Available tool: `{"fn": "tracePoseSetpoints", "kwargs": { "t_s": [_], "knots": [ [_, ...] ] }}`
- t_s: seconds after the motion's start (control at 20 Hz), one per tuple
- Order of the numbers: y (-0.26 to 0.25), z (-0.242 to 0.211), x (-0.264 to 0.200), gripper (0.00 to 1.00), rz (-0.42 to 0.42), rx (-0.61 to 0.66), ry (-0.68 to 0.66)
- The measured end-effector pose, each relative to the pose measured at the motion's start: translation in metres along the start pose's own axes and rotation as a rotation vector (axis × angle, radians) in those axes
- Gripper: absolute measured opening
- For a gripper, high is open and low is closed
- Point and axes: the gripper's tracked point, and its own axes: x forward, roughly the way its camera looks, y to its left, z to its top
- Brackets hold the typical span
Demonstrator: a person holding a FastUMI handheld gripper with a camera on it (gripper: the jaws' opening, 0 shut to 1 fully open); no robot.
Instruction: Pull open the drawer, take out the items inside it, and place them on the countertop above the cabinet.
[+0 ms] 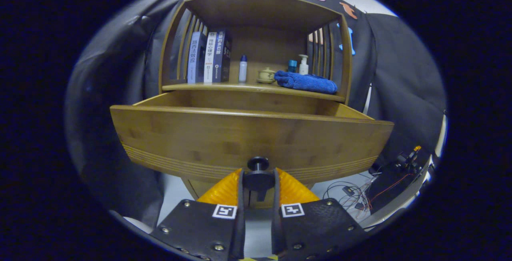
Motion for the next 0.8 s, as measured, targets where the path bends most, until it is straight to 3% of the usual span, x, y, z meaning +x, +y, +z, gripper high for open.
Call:
{"fn": "tracePoseSetpoints", "kwargs": {
  "t_s": [0.3,0.4,0.45,0.6,0.8],
  "knots": [
    [0.001,-0.005,-0.024,0.27,0.001,0.014,-0.015],
    [-0.019,0.002,-0.035,0.26,-0.049,0.024,-0.075],
    [-0.028,0.014,-0.042,0.09,-0.049,0.067,-0.114],
    [-0.028,0.049,-0.059,0.09,-0.010,0.133,-0.200],
    [-0.020,0.082,-0.067,0.66,0.006,0.040,-0.186]
  ]
}}
